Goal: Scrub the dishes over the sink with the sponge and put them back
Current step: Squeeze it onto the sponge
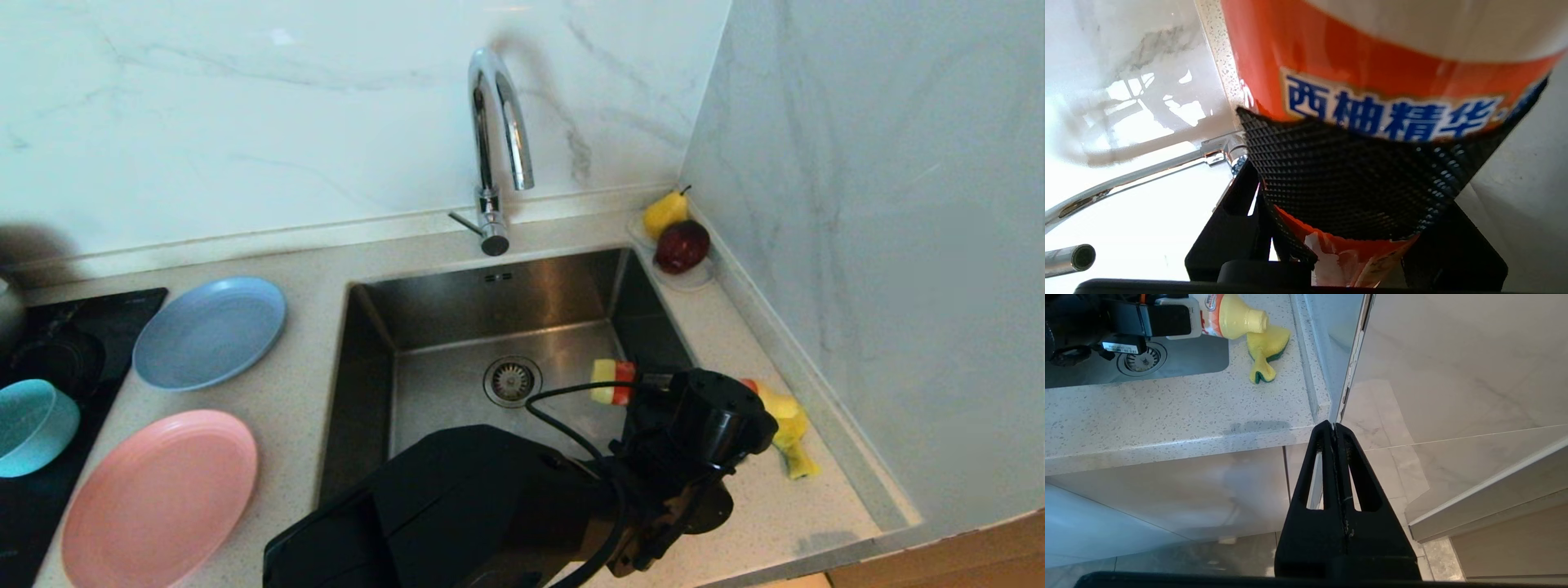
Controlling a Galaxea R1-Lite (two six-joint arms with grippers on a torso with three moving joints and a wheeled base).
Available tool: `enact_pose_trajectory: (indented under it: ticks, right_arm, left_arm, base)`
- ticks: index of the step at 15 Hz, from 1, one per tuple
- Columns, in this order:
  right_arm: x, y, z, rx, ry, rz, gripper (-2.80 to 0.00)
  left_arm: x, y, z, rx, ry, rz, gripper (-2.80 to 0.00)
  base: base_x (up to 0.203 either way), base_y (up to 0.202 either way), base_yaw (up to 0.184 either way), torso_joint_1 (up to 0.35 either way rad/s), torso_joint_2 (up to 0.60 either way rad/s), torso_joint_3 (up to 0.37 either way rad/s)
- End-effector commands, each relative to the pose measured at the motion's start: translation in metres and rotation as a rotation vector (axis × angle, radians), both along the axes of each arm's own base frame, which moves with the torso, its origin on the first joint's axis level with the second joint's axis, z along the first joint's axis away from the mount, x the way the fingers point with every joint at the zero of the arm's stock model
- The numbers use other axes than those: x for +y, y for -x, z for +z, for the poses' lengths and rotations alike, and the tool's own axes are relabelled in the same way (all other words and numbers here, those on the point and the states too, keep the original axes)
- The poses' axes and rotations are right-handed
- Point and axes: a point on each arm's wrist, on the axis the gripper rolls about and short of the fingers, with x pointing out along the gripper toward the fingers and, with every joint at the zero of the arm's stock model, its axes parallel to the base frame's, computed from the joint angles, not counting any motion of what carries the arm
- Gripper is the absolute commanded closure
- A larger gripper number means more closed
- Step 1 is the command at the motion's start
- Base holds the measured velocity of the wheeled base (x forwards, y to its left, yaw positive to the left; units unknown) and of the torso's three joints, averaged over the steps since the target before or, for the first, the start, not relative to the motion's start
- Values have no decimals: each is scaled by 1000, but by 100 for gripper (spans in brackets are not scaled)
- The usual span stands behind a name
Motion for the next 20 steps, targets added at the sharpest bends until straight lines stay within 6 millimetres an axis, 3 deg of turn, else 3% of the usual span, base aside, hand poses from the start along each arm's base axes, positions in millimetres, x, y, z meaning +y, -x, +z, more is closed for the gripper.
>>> enact_pose_trajectory:
  ticks: [1,9,20]
  right_arm:
    - [0,0,0,1,0,1,0]
    - [0,0,0,1,0,1,0]
    - [0,0,0,1,0,1,0]
  left_arm:
    - [2,1,2,-2,-10,6,0]
    - [6,2,17,-30,35,7,0]
    - [15,8,3,-15,-23,3,0]
  base:
    - [0,0,0,0,0,0]
    - [0,0,0,0,0,0]
    - [0,0,0,0,0,0]
